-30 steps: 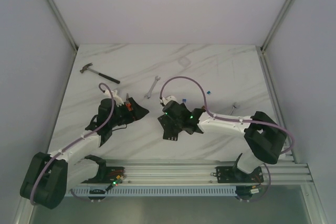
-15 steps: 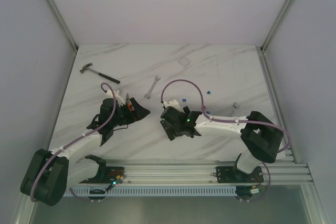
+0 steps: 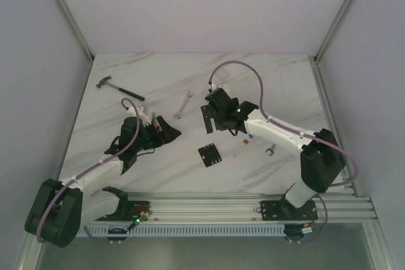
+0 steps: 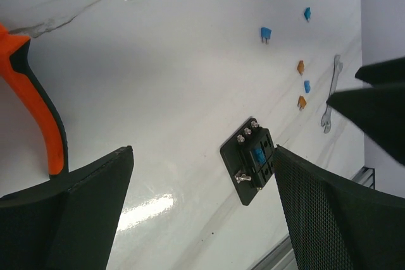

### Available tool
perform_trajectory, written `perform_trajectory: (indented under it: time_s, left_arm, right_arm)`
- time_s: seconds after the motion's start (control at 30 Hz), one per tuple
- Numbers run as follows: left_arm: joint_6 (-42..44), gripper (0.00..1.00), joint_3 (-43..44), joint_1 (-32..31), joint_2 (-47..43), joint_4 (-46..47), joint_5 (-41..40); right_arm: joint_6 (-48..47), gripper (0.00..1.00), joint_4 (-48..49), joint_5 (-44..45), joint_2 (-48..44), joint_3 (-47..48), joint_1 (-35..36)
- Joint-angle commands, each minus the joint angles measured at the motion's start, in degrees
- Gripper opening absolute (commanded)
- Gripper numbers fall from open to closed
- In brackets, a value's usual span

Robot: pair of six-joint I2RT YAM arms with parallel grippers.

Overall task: Snap on the fuse box
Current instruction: Adjust the fuse box base at the center of the board, then pick up the fuse from the center of the board.

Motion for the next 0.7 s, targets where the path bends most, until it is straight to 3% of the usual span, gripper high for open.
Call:
perform_trajectory:
  time_s: [0.0, 0.47, 0.67]
  left_arm:
    - [0.5, 1.00, 1.8, -0.3, 0.6, -0.6, -0.9]
    - [1.0, 0.99, 2.6, -0.3, 1.7, -0.5, -1.1]
    - [1.3, 0.99, 2.8, -0.3, 2.4, -0.4, -0.8]
  right_arm:
    - [-1.3, 0.92, -6.0, -2.0, 6.3, 5.3, -4.0]
    - [-2.2, 0.74, -5.4, -5.8, 22.9, 19.9, -12.5]
    - [-1.2, 0.60, -5.5, -6.5, 27.3, 23.1, -13.1]
